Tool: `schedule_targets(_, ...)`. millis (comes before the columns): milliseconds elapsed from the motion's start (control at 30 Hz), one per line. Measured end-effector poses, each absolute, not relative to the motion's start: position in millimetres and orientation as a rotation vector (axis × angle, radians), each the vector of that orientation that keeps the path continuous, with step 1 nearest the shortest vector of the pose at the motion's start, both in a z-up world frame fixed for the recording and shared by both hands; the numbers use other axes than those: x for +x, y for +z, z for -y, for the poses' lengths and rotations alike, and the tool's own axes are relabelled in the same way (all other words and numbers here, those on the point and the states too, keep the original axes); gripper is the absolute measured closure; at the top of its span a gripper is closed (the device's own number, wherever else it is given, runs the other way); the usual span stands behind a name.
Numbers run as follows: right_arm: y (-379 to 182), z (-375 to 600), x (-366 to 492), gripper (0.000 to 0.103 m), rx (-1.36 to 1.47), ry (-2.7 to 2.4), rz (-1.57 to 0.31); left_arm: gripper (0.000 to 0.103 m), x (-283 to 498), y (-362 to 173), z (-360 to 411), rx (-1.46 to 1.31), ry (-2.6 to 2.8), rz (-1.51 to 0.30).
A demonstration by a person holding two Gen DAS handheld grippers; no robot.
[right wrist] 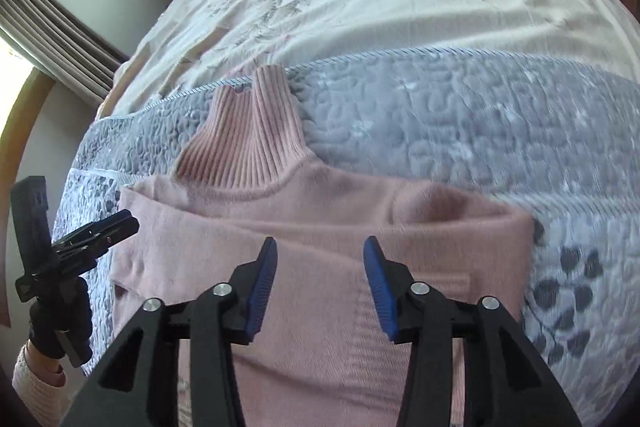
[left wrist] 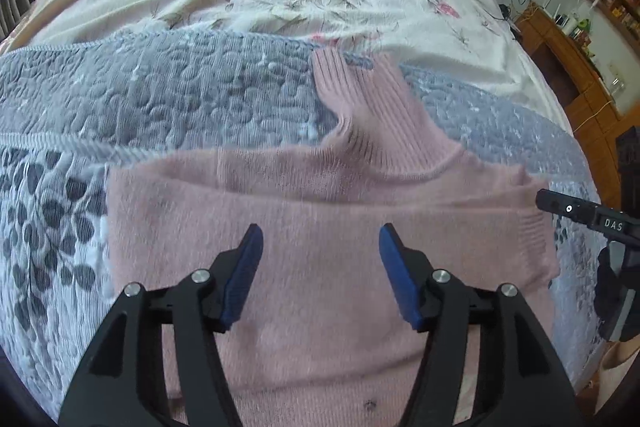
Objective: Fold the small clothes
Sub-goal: 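Grasp the sweater side edge with the left tool while the right tool grasps the other side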
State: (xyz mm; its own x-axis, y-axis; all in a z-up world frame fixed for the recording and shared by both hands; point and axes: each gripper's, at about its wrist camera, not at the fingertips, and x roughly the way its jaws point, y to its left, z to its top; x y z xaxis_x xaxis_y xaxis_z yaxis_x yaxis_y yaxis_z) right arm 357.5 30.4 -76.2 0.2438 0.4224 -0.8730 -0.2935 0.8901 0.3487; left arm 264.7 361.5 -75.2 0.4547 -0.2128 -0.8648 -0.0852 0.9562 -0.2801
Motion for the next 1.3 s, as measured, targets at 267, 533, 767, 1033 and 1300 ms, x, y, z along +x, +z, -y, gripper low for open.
schedule_targets(267, -110.2, -88.8, 447.2, 0.051, 0.221, 0.523, -1.301, 0.037, 357.9, -102.9, -367.0, -0.449, -0.065, -1.171)
schedule_targets(533, -148.9, -123.3, 484.7, 0.057, 0.273, 0.538, -1.340, 0.052, 396.0, -135.0, -358.4, -0.482, -0.096, -1.183)
schedule_targets(767, -114.4, -118.8, 451.0, 0.086, 0.185, 0.629, -1.162, 0.094, 387.3, -125.5, -354.3, -0.537, -0.189, -1.103)
schedule_targets(1033, -57.5, -84.8, 365.6, 0.086, 0.126, 0.760, -0.987, 0.092, 310.2, -75.1, -346.0, -0.432, -0.373, -0.938)
schedule_targets(1300, -74.1, -66.7, 299.4, 0.085, 0.090, 0.770, -1.053, 0.081, 244.7, -89.4, -351.8, -0.372, -0.399, -0.999)
